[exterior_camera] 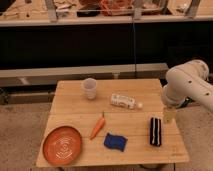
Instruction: Place the pepper on the white sponge
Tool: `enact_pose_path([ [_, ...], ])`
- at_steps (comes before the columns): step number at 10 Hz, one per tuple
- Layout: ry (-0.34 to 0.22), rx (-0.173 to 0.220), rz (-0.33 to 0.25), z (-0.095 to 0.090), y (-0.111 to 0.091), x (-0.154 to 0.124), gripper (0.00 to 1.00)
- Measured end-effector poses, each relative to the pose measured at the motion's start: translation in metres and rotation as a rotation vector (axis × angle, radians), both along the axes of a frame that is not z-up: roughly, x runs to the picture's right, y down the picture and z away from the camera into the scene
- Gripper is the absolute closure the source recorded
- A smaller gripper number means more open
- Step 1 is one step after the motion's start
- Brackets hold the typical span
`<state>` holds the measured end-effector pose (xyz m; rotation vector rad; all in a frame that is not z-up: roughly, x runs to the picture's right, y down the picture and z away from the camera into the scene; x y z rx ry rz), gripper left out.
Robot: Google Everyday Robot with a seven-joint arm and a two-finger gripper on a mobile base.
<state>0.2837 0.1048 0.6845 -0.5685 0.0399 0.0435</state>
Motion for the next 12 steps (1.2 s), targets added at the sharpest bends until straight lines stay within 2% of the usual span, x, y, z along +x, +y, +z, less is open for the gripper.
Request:
enact_pose_path([
  [10, 0.0, 0.0, 0.0, 0.0, 0.0, 0.0, 0.2],
  [12, -0.004, 0.003, -0.023, 0.0011, -0.0004, -0.0052, 0.2],
])
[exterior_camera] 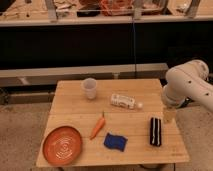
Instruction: Place the pepper on the white sponge
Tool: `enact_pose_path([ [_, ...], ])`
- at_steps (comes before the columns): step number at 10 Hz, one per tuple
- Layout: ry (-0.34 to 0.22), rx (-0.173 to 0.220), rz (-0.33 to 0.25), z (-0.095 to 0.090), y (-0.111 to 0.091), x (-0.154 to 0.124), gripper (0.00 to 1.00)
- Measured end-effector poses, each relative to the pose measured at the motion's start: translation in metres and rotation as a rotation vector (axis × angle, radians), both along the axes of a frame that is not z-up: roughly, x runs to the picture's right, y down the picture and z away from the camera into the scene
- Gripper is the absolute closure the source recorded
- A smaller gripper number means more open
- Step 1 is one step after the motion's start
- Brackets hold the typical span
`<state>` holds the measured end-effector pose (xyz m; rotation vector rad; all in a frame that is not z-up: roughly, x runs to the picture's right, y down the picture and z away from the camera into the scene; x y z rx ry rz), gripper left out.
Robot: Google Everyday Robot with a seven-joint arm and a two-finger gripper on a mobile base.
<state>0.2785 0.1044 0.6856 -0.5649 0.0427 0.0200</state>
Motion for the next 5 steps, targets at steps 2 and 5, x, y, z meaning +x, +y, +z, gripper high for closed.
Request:
enact_pose_path([
  [2, -0.028, -0.001, -0.045, 0.002, -0.001, -0.03, 0.2],
  [5, -0.056, 0.002, -0.11, 0.006, -0.002, -0.061, 0.2],
])
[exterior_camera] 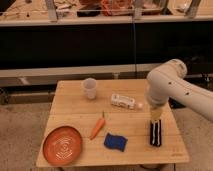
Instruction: Place the pepper on the white sponge
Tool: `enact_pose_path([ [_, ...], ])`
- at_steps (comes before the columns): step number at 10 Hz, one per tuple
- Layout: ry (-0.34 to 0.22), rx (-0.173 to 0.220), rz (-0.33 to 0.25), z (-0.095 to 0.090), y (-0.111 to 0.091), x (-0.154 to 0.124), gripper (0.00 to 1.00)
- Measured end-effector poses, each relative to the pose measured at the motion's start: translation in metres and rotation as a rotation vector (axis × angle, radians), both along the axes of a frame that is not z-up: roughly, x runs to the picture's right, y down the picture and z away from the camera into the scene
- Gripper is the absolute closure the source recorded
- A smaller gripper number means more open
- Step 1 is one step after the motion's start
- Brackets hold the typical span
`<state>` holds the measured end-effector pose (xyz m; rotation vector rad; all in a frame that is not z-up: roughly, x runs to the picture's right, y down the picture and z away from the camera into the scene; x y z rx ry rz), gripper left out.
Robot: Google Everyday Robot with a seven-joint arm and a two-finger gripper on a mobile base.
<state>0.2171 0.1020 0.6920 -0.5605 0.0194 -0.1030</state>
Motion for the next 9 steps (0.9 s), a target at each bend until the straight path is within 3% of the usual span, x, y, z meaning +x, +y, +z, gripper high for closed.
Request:
enact_pose_path([
  [2, -0.016, 0.0, -0.037, 0.001, 0.001, -0.006, 0.2],
  [6, -0.078, 0.002, -0.15, 0.008, 0.001, -0.065, 0.2],
  [9, -0.115, 0.005, -0.222, 0.013, 0.003, -0.083, 0.2],
])
